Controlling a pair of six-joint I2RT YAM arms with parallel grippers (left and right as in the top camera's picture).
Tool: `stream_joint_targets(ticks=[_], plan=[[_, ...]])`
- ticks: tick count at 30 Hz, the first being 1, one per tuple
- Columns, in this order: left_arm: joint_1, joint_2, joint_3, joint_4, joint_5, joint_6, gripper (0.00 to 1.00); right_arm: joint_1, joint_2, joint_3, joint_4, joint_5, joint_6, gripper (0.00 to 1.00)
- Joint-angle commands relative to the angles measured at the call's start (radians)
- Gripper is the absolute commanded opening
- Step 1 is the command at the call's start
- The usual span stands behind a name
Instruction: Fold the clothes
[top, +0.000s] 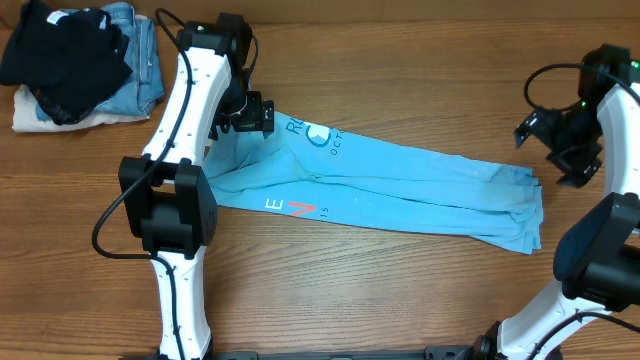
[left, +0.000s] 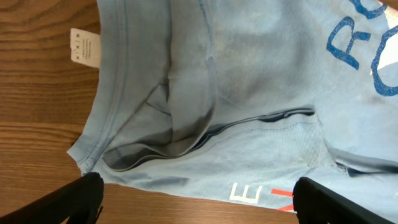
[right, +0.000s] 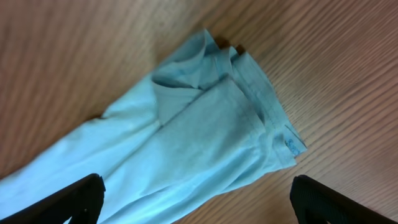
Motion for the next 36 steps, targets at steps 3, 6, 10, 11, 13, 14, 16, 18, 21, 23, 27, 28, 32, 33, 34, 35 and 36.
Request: stream_joint_targets(ticks=[3,6,10,11,13,14,16,18,21,23,27,28,32,33,34,35,36], plan=[[-0.003,-0.031,-0.006,0.003,0.116,0.071,0.63,0.029,-0.007,-0.15,0.058,-0.036,-0.034,0.43],[-0.016,-0.03,-0.016,0.023,0.16,0.076,0.4,0.054,-0.007,-0.241,0.125,-0.081,-0.034,0.24],[-0.032,-0.03,-0.051,0.057,0.16,0.076,0.21,0.086,-0.007,-0.315,0.211,-0.098,-0.035,0.19],[-0.035,-0.03,-0.067,0.071,0.16,0.076,0.17,0.094,-0.007,-0.329,0.229,-0.098,-0.035,0.19],[-0.04,-0.03,-0.111,0.113,0.161,0.072,0.14,0.108,-0.007,-0.352,0.271,-0.098,-0.035,0.19],[-0.042,-0.03,-0.137,0.137,0.167,0.072,0.13,0.113,-0.007,-0.361,0.288,-0.097,-0.035,0.19],[-0.042,-0.03,-0.205,0.19,0.175,0.072,0.1,0.114,-0.007,-0.387,0.328,-0.095,-0.034,0.19],[-0.042,-0.03,-0.243,0.216,0.175,0.072,0.09,0.111,-0.006,-0.401,0.348,-0.093,-0.034,0.19],[-0.042,-0.03,-0.294,0.265,0.17,0.072,0.08,0.1,-0.005,-0.406,0.35,-0.068,-0.033,0.19],[-0.041,-0.03,-0.322,0.293,0.167,0.072,0.09,0.089,-0.005,-0.406,0.345,-0.033,-0.026,0.19],[-0.035,-0.03,-0.355,0.32,0.166,0.071,0.11,0.057,-0.005,-0.406,0.336,-0.026,-0.025,0.19],[-0.032,-0.03,-0.36,0.325,0.166,0.071,0.11,0.048,-0.005,-0.406,0.333,-0.026,-0.025,0.19],[-0.016,-0.03,-0.365,0.328,0.147,0.052,0.11,0.002,-0.005,-0.423,0.325,-0.002,0.018,0.19],[-0.011,-0.03,-0.365,0.329,0.139,0.049,0.11,-0.012,-0.005,-0.435,0.327,0.001,0.019,0.19],[-0.005,-0.03,-0.365,0.329,0.14,0.049,0.11,-0.024,-0.005,-0.448,0.333,0.001,0.019,0.19],[0.001,-0.03,-0.365,0.329,0.141,0.048,0.11,-0.039,-0.005,-0.466,0.34,0.0,0.019,0.19],[0.008,-0.03,-0.365,0.328,0.14,0.049,0.11,-0.05,-0.005,-0.479,0.343,0.0,0.019,0.19]])
